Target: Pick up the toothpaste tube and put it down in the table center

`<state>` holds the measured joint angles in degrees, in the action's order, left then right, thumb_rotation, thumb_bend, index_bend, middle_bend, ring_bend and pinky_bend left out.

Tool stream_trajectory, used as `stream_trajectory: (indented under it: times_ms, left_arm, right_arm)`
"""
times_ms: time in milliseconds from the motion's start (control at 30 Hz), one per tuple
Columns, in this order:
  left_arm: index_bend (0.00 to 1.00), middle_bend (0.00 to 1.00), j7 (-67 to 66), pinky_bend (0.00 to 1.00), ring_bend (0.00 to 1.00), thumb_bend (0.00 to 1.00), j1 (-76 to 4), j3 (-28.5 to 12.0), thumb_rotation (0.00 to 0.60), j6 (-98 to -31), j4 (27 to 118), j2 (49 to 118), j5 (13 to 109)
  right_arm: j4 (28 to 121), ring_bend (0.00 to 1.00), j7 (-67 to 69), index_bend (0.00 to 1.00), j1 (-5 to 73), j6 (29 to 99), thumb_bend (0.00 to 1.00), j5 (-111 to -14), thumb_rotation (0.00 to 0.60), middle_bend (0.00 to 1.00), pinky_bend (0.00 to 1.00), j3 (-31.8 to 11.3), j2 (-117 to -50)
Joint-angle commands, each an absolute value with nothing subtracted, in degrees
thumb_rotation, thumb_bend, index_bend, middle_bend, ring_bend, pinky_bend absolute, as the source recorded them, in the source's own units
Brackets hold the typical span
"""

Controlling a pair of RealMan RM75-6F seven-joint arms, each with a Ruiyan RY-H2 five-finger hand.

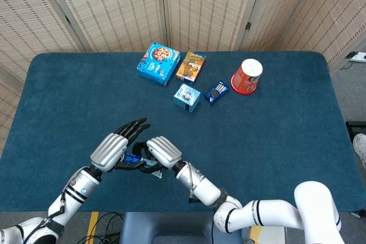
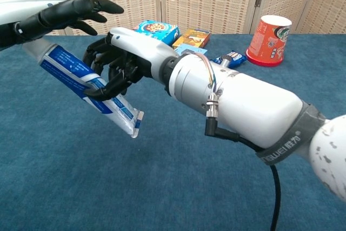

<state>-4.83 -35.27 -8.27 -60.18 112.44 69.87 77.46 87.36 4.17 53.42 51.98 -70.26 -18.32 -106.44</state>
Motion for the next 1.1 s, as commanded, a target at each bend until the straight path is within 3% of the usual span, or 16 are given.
stream_trajectory:
  times_ms: [33,267,467,600,767,933,1100]
  left_arm:
    - [0.0,0.02,-5.26,0.16,0.04,0.0,-35.35,-8.18,0.001,-60.14,112.52,69.71,77.3]
    - [0.0,0.02,-5.4,0.16,0.04,0.0,-34.97,-8.35,0.001,-61.2,112.27,69.42,76.86]
    - [0.0,0.02,-4.29,0.16,0.04,0.0,-33.54,-8.25,0.001,-63.85,110.4,68.59,78.33]
    - [0.0,0.02,-3.2,0.16,0.04,0.0,-32.4,-7.91,0.001,-65.23,108.97,68.32,78.59]
    - [0.0,0.02,-2.53,0.16,0.04,0.0,-31.64,-7.43,0.001,-65.59,107.85,67.95,78.56]
    - [0.0,0.02,-2.19,0.16,0.04,0.0,-31.01,-7.07,0.001,-65.86,107.19,67.6,78.55]
    - [0.0,0.02,-2.02,0.16,0.04,0.0,-30.3,-6.87,0.001,-66.42,106.89,67.08,78.52]
  right_arm:
    - [87.42,0.63,4.26,0.79,53.41,51.98,0.62,-70.2,0.6,0.76,0.57,-18.35,-106.46]
    - [87.89,0.63,2.78,0.79,53.2,50.21,0.62,-69.27,0.6,0.75,0.57,-17.0,-104.51]
    - [91.8,0.62,-8.14,0.79,54.31,44.62,0.61,-63.03,0.6,0.7,0.57,-14.0,-95.56]
    - [94.75,0.57,-18.64,0.76,56.26,43.17,0.54,-54.13,0.6,0.62,0.57,-11.46,-89.84]
    - [96.0,0.49,-28.92,0.61,59.25,45.33,0.48,-43.8,0.6,0.54,0.57,-8.38,-87.53]
    - [97.24,0.35,-34.85,0.34,62.56,46.57,0.32,-35.3,0.6,0.38,0.47,-6.33,-87.11]
    - [98.69,0.2,-35.4,0.08,63.37,47.78,0.21,-33.63,0.6,0.2,0.37,-5.83,-86.35]
